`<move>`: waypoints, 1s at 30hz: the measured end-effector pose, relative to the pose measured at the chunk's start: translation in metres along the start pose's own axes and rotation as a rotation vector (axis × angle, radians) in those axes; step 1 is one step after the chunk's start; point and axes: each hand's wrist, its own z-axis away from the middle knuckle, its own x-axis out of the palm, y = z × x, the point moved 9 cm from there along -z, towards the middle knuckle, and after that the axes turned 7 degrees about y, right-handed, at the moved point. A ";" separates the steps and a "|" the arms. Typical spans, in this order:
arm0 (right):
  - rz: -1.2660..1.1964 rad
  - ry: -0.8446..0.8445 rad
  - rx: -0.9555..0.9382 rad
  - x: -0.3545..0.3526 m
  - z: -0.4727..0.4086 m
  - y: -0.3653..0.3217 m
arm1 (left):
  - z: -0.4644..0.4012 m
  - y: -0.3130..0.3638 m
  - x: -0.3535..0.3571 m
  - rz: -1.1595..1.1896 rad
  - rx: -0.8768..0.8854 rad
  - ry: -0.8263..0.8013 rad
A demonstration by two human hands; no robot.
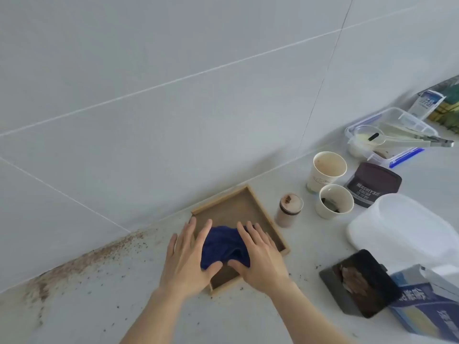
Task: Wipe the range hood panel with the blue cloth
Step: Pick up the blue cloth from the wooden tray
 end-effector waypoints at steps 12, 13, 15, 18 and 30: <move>0.163 0.235 -0.014 0.002 0.001 0.009 | -0.003 0.006 -0.003 -0.093 -0.058 0.092; 0.184 0.238 -0.009 0.000 0.000 0.008 | -0.003 0.007 -0.005 -0.100 -0.058 0.094; 0.209 0.258 0.003 -0.006 -0.001 0.007 | -0.003 0.007 -0.011 -0.114 -0.064 0.104; 0.204 0.275 0.004 -0.019 -0.003 0.004 | -0.003 0.004 -0.026 -0.134 -0.063 0.133; 0.254 0.504 -0.174 -0.113 -0.010 -0.063 | 0.007 -0.004 -0.132 -0.137 -0.029 0.358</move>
